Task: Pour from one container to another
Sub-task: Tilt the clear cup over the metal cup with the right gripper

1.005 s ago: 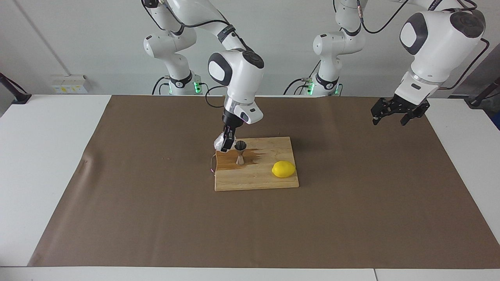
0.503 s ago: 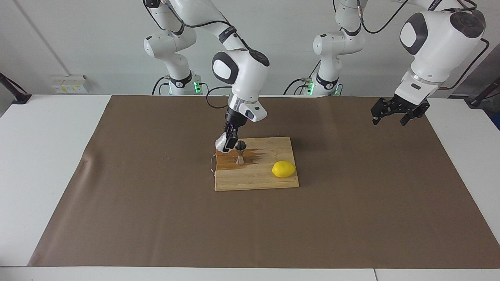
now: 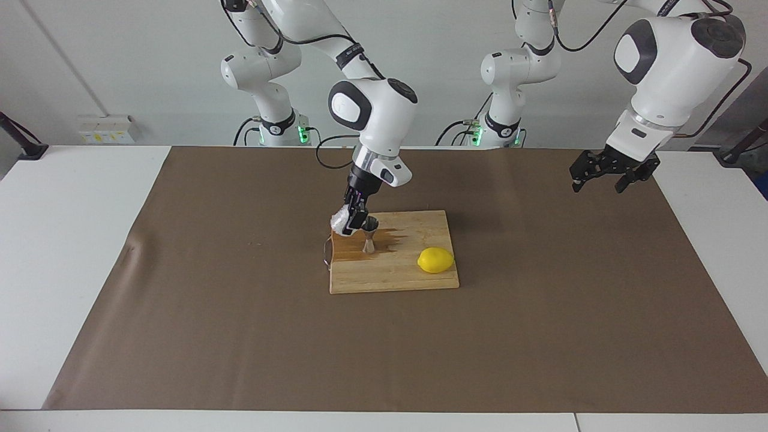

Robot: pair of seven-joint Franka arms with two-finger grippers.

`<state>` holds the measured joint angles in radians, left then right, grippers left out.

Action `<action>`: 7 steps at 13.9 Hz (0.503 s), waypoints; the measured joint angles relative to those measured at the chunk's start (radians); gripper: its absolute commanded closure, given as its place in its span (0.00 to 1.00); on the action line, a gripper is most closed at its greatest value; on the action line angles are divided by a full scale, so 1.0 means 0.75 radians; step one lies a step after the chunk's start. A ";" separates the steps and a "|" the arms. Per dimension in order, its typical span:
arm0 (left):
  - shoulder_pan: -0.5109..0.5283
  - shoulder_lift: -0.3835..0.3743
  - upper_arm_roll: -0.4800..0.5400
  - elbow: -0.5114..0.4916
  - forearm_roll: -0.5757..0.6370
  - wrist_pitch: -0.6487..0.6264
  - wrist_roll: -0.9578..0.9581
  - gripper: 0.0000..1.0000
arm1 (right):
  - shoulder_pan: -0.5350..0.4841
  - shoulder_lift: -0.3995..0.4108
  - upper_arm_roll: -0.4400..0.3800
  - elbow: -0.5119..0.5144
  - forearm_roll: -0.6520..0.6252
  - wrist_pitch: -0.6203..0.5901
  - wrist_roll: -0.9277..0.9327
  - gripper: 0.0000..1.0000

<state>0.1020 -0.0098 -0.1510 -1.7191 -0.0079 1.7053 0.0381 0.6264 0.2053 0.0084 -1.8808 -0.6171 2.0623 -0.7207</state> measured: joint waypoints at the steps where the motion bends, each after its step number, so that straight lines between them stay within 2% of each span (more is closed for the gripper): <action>1: 0.000 0.000 0.000 0.000 0.000 0.000 0.000 0.00 | 0.005 0.000 0.000 -0.007 -0.013 0.002 0.010 1.00; 7: 0.000 0.000 0.000 0.000 0.000 0.000 0.000 0.00 | 0.016 -0.008 0.000 -0.031 -0.082 0.023 0.055 1.00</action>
<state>0.1020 -0.0098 -0.1510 -1.7191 -0.0079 1.7051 0.0381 0.6381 0.1995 0.0086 -1.9040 -0.6788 2.0797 -0.6795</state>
